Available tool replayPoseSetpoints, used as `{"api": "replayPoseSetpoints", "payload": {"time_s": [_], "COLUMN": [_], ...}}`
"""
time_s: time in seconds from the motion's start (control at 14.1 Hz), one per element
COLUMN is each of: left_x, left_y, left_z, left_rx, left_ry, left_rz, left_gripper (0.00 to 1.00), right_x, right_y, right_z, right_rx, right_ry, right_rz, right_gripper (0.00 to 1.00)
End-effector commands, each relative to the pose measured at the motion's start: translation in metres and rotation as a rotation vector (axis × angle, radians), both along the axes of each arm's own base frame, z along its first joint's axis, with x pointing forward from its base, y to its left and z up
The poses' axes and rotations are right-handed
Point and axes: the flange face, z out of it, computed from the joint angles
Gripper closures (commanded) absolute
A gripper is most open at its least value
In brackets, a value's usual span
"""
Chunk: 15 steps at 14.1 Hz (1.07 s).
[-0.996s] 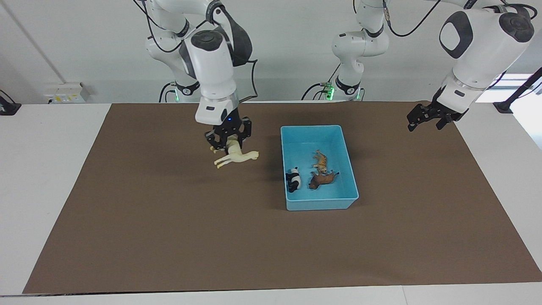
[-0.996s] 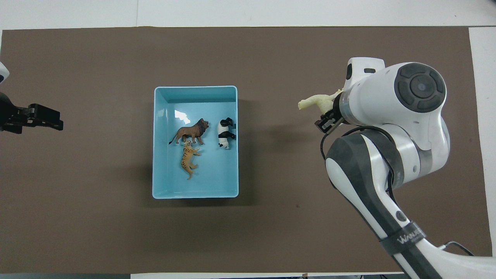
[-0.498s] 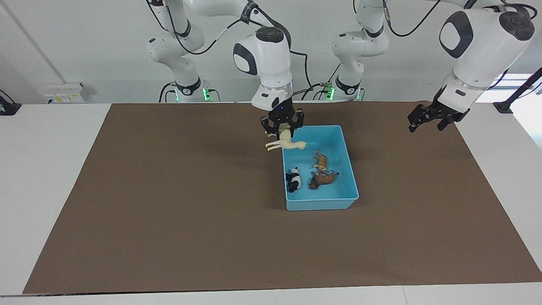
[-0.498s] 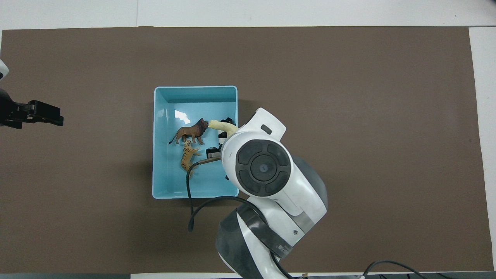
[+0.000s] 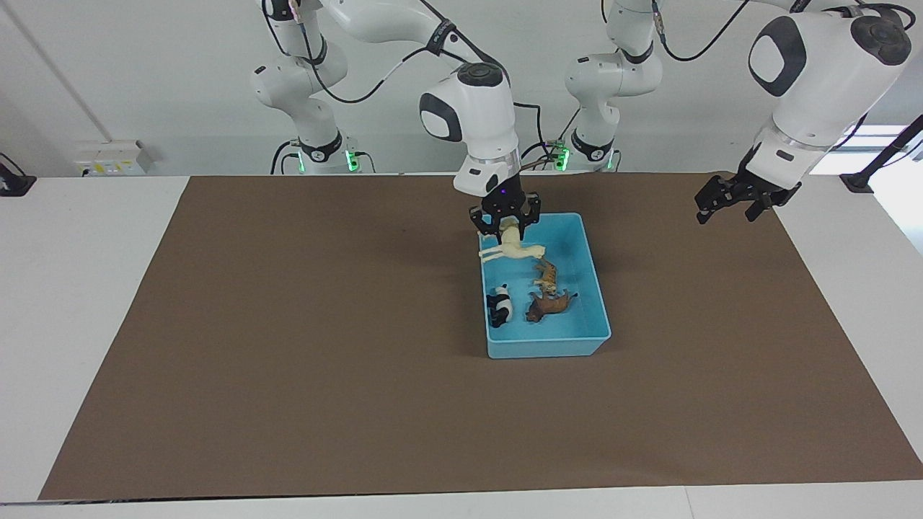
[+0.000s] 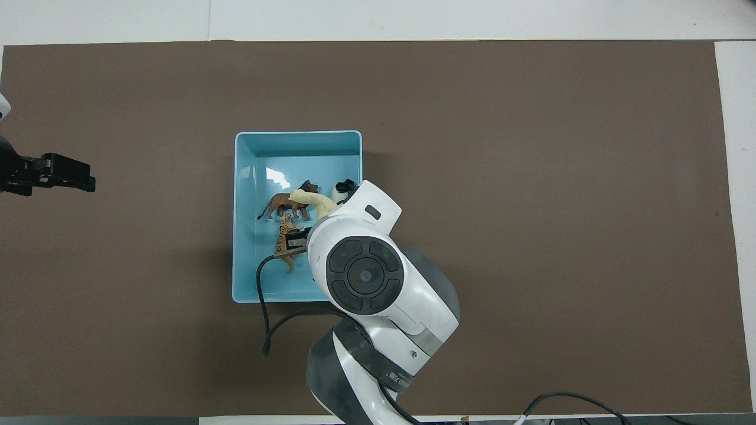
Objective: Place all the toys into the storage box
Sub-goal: 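Lower the horse into the box and open the right gripper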
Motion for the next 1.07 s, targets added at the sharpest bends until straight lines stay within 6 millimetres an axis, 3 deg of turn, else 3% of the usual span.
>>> {"api": "replayPoseSetpoints", "payload": {"time_s": [0.0,0.21,0.43,0.5,0.64,0.71,0.85,1.0], "left_x": [-0.003,-0.003,-0.004,-0.004,-0.003,-0.004,-0.003,-0.003], "left_y": [0.000,-0.001,0.000,-0.001,-0.001,-0.001,-0.001,-0.001], "left_z": [0.003,0.003,0.003,0.003,0.003,0.003,0.004,0.004], "left_rx": [-0.006,-0.006,-0.006,-0.006,-0.006,-0.006,-0.006,-0.006], "left_ry": [-0.013,-0.013,-0.015,-0.015,-0.016,-0.015,-0.018,-0.018], "left_rz": [-0.013,-0.013,-0.013,-0.014,-0.014,-0.014,-0.013,-0.013], "left_gripper": [0.00,0.00,0.00,0.00,0.00,0.00,0.00,0.00], "right_x": [-0.008,-0.009,0.002,0.002,0.000,-0.001,-0.001,0.013], "right_y": [0.017,0.033,0.028,0.027,0.025,0.023,0.022,0.014], "right_z": [0.007,0.015,0.017,0.013,0.008,0.007,0.017,0.047], "right_rx": [0.033,0.099,0.103,0.096,0.051,0.013,-0.043,-0.085], "right_ry": [-0.028,-0.077,-0.113,-0.110,-0.121,-0.126,-0.118,-0.132], "right_rz": [-0.014,-0.018,-0.017,-0.015,0.011,0.026,0.038,0.056], "right_gripper": [0.87,0.87,0.87,0.72,0.19,0.00,0.00,0.00]}}
